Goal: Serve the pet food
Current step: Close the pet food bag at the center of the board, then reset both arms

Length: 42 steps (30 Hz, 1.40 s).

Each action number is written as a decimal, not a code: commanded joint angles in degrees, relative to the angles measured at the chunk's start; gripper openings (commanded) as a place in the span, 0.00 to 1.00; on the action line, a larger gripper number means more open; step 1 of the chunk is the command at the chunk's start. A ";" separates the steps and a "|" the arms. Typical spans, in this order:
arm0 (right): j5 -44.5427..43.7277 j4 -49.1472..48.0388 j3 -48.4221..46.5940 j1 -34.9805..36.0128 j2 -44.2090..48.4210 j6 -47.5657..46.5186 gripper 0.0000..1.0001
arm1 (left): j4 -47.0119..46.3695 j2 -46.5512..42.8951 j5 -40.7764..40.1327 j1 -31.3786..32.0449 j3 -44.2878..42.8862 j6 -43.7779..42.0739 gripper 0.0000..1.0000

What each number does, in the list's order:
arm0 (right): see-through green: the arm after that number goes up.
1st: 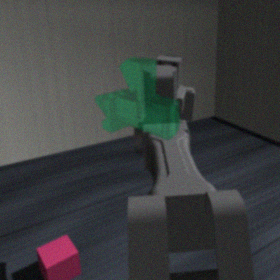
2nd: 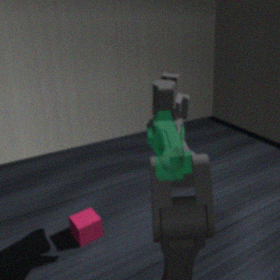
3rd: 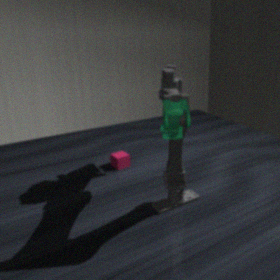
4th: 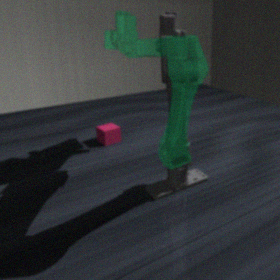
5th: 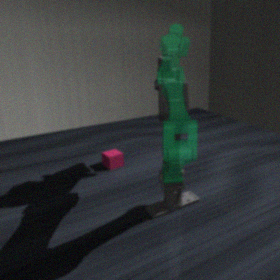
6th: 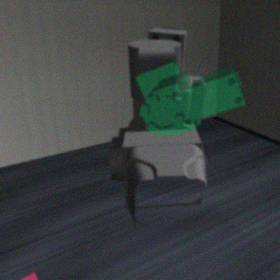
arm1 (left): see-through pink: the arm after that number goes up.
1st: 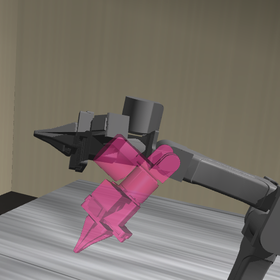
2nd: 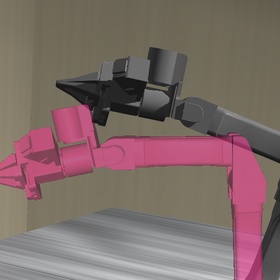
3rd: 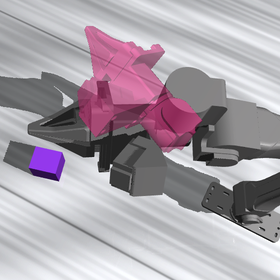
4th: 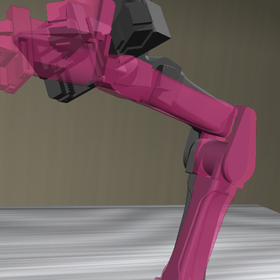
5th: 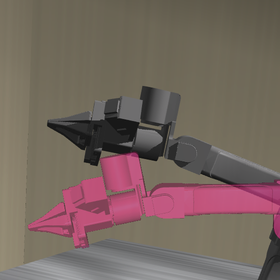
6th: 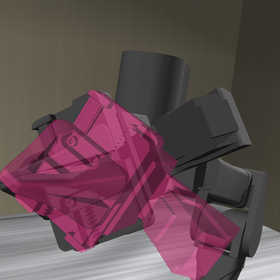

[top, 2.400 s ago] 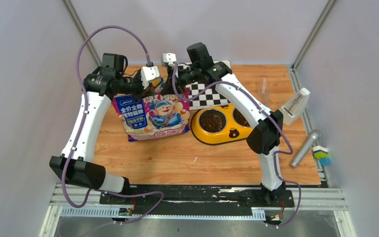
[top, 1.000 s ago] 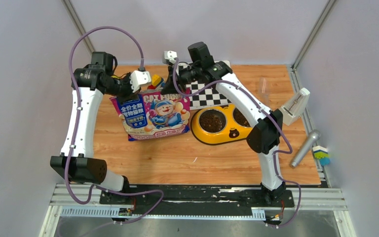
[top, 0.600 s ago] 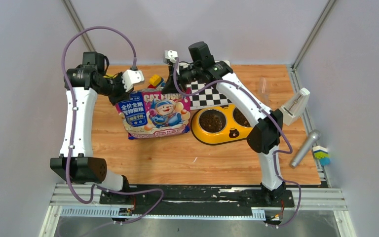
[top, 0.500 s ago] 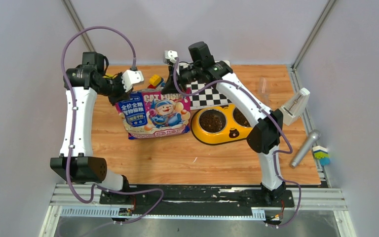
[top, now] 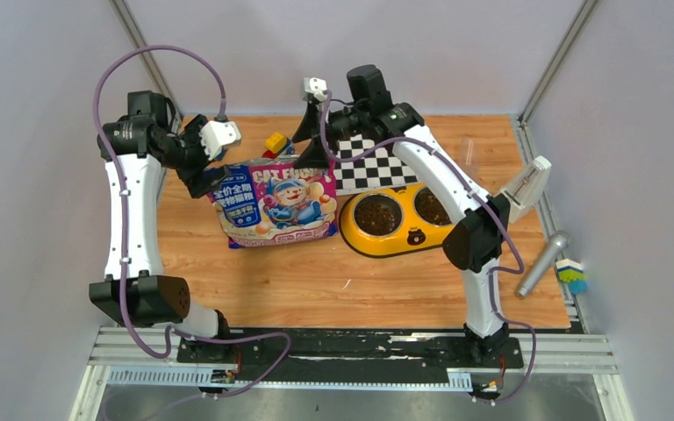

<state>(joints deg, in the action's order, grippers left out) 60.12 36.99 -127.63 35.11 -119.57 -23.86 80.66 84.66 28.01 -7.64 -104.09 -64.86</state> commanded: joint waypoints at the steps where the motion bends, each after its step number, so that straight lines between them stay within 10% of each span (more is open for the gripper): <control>1: 1.17 -3.61 -2.63 -0.66 3.90 0.98 0.81 | -2.55 -3.34 1.89 -0.64 -1.14 1.27 1.00; 5: -1.55 -3.65 -1.75 -0.61 6.59 0.37 0.99 | -3.89 -5.51 6.65 -1.86 -1.68 3.01 1.00; 17: -27.70 -4.36 18.42 -2.13 30.94 -0.82 1.00 | -21.79 -16.80 21.06 -7.08 4.29 27.04 1.00; 22: -47.46 -9.18 32.90 -2.42 46.20 5.47 1.00 | -42.60 -29.61 14.49 -7.15 17.59 46.98 1.00; 42: -71.31 -20.64 70.21 -11.95 92.22 10.03 1.00 | -30.16 -45.22 -11.09 -7.17 27.05 53.84 1.00</control>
<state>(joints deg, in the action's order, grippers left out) -2.15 18.57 -61.14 26.15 -34.46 -13.47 46.94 43.16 27.46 -14.35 -77.71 -13.47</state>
